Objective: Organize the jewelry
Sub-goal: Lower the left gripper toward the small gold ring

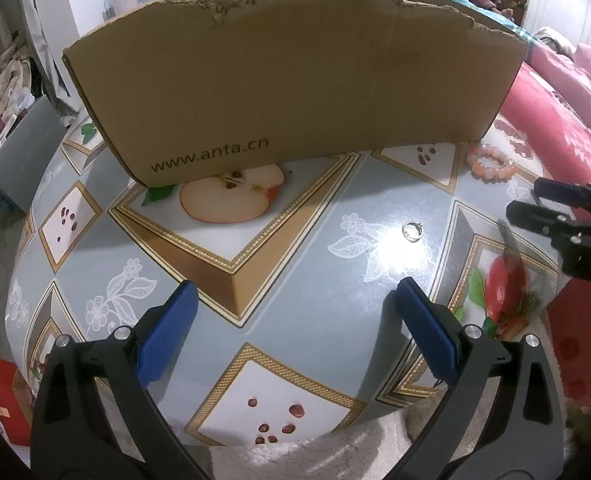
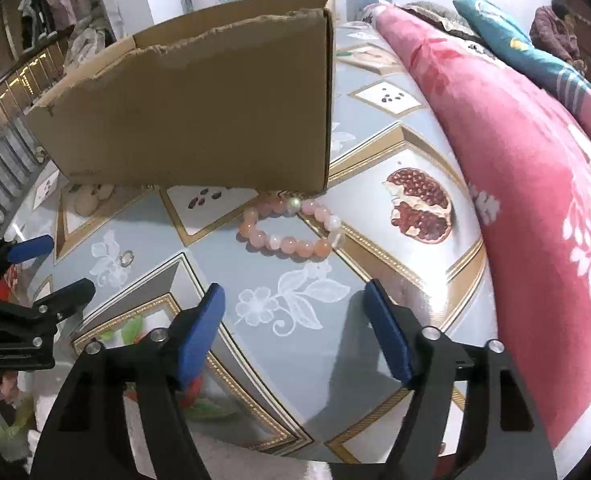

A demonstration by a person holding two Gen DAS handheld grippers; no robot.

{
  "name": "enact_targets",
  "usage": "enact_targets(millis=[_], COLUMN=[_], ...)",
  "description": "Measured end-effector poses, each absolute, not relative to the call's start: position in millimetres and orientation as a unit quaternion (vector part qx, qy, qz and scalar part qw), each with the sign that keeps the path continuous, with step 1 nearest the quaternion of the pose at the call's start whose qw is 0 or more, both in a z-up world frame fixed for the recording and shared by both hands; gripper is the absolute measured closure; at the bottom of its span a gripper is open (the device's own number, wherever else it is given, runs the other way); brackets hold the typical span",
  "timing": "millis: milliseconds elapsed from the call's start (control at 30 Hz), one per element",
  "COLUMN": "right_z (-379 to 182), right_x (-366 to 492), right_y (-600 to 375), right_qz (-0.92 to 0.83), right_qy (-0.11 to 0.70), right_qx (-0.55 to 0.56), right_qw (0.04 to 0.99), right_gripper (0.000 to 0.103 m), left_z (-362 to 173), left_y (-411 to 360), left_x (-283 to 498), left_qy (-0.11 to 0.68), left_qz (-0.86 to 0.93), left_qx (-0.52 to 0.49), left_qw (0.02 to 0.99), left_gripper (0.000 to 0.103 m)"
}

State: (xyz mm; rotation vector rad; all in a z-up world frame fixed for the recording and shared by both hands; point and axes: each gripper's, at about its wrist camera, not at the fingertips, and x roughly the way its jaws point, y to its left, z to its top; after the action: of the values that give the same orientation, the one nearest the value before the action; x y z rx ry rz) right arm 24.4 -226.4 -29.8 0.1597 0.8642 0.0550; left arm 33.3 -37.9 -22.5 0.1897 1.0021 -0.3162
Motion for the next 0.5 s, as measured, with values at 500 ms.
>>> enact_targets(millis=[500], right_z=[-34], right_x=[27], right_y=[-211], right_qz=[0.02], right_qy=[0.431], right_qx=[0.048], right_qw=[0.901], right_gripper=[0.006], left_z=[-23], left_y=[-38], left_x=[37], left_qy=[0.479], left_qz=[-0.15], left_qx=[0.09], left_qw=[0.86], left_gripper=[0.007])
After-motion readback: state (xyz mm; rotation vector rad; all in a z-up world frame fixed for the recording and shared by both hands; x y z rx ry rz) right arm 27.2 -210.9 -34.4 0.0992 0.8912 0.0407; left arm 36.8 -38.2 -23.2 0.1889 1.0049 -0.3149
